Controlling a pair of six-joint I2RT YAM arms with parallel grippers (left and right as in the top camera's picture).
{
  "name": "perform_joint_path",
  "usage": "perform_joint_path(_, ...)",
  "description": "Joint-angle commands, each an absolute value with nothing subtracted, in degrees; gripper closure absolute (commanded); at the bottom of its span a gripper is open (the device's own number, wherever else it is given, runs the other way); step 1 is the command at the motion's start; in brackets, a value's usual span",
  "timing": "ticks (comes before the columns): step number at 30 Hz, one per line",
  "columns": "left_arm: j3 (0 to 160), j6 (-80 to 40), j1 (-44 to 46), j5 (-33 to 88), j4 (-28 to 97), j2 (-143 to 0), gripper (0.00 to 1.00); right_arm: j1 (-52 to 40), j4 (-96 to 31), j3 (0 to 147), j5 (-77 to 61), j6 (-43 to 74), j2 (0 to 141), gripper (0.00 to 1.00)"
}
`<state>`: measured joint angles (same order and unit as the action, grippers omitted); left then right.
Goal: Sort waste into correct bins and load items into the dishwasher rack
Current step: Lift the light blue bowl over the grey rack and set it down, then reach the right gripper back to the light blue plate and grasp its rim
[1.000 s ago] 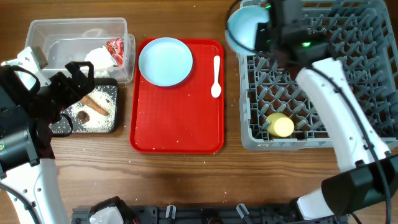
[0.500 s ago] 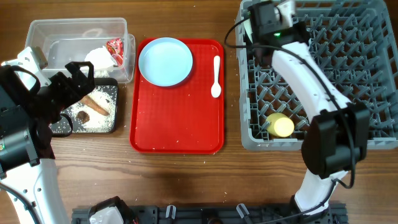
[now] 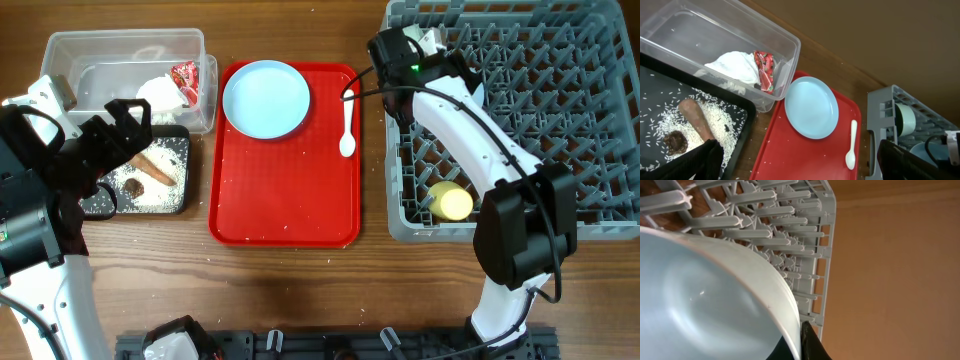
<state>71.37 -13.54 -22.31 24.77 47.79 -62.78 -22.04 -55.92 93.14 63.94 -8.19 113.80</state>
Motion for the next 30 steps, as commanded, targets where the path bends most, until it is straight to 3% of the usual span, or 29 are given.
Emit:
perform_joint_path(1,71.92,-12.19,-22.24,24.82,47.66,-62.78,0.00,-22.72,-58.17,92.53,51.90,-7.31,114.80,0.96)
perform_joint_path(9,71.92,-12.21,-22.24,24.82,47.66,-62.78,0.00,-22.85,-62.59,92.55,46.06,-7.35,114.80,0.96)
perform_joint_path(11,71.92,-12.19,-22.24,24.82,47.66,-62.78,0.00,-23.83,-64.88,92.55,46.04,-7.35,114.78,0.87)
perform_joint_path(13,71.92,-12.19,-22.24,24.82,47.66,-62.78,0.00,-25.96,-67.11,92.55,46.04,-7.49,114.76,0.60)
perform_joint_path(14,71.92,-12.19,-22.24,24.82,47.66,-62.78,0.00,-26.83,-67.66,92.55,46.04,-7.51,114.76,0.56)
perform_joint_path(18,71.92,-12.19,-22.24,24.82,47.66,-62.78,0.00,-30.17,-69.97,92.66,46.04,-7.55,114.74,0.50)
perform_joint_path(21,71.92,-12.19,-22.24,24.82,47.66,-62.78,0.00,-32.29,-71.53,92.66,46.02,-7.51,114.74,0.41)
perform_joint_path(22,71.92,-12.19,-22.24,24.82,47.66,-62.78,0.00,-32.86,-71.68,92.66,46.00,-7.51,114.74,0.32)
perform_joint_path(23,71.92,-12.21,-22.24,24.82,47.66,-62.78,0.00,-33.45,-71.59,92.66,46.00,-7.51,114.74,0.14)
perform_joint_path(30,71.92,-12.19,-22.24,24.82,47.66,-62.78,0.00,-33.91,-69.71,96.09,42.89,-7.55,112.66,0.00)
